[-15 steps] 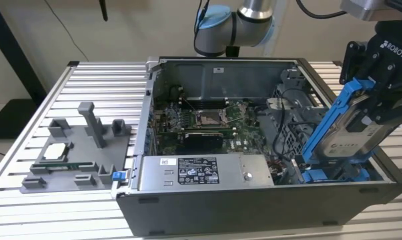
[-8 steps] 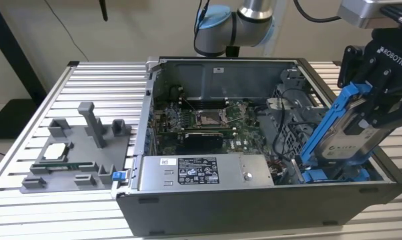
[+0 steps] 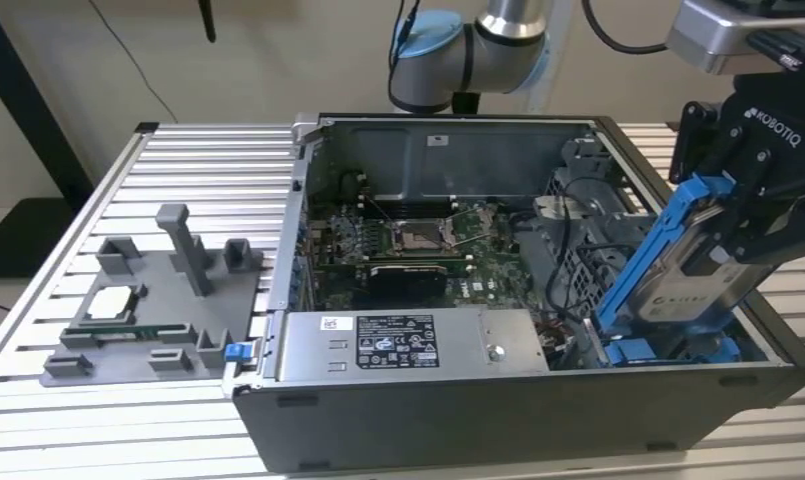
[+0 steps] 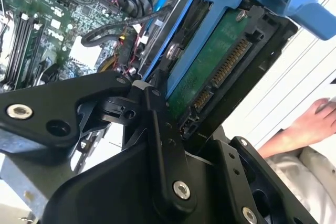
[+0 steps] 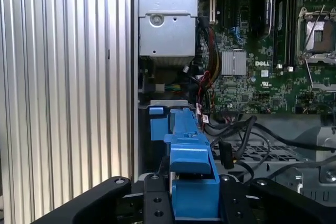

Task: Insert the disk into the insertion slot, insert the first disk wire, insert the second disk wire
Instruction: 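Insert the disk into the insertion slot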

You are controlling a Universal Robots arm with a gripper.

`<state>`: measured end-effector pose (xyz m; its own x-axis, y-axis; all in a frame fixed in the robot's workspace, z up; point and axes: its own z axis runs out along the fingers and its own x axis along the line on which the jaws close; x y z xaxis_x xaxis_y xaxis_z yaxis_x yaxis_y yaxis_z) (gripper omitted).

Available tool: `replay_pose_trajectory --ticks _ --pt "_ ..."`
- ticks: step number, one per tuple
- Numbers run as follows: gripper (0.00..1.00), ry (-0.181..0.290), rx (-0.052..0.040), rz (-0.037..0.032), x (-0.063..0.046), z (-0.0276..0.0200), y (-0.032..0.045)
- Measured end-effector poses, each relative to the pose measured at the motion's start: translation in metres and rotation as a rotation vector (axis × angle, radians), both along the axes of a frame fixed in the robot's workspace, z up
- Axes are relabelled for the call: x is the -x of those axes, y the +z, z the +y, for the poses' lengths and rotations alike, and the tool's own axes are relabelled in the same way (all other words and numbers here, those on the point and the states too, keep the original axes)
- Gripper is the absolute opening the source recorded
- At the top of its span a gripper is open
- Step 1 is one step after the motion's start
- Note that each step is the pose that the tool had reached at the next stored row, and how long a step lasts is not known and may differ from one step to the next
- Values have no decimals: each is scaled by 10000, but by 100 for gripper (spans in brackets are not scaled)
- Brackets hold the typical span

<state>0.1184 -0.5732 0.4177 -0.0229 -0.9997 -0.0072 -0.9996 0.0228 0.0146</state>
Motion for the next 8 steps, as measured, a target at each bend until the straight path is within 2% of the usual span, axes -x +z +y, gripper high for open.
replay_pose_trajectory --ticks 8 --pt "0 1 -15 0 -1 15 -78"
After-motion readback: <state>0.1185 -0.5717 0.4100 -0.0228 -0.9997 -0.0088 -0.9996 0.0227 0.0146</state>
